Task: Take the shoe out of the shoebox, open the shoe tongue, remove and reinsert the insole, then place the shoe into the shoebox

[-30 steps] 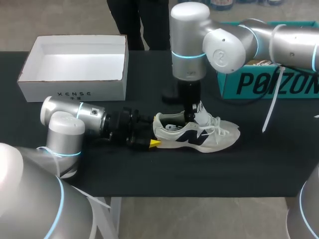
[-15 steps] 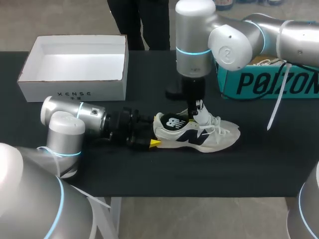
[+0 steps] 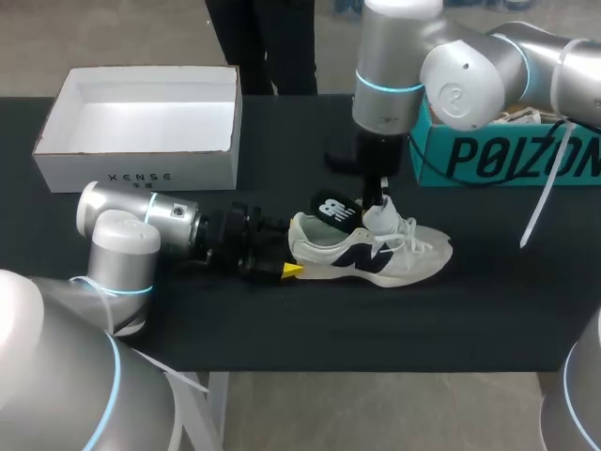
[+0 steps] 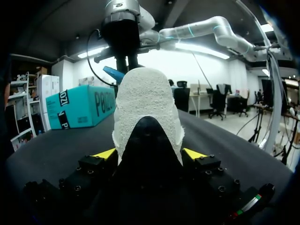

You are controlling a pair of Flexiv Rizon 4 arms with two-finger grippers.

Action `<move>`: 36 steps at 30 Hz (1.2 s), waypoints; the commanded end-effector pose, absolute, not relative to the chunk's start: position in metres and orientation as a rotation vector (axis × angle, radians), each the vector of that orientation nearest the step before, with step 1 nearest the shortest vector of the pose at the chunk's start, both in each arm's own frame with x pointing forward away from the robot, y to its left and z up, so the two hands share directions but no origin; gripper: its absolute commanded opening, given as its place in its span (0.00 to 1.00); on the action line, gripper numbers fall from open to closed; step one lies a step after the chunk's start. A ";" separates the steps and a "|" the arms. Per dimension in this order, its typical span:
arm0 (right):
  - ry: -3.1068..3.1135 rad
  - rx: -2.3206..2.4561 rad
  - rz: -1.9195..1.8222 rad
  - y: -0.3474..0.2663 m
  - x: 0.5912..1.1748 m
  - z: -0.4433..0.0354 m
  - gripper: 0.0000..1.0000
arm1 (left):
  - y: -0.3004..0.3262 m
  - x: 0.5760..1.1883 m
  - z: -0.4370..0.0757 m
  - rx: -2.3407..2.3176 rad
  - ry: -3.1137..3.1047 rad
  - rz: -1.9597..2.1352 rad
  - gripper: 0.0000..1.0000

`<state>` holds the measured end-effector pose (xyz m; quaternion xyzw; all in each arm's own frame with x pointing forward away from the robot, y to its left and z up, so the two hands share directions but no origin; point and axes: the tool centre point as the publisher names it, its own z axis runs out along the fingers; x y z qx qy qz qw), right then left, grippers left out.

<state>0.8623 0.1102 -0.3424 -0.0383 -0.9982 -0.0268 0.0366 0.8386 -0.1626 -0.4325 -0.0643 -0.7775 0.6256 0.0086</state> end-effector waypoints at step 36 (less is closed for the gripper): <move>-3.214 0.042 -0.318 0.183 0.924 -0.236 0.00 | -0.164 0.839 -0.435 -0.200 -2.431 1.953 0.00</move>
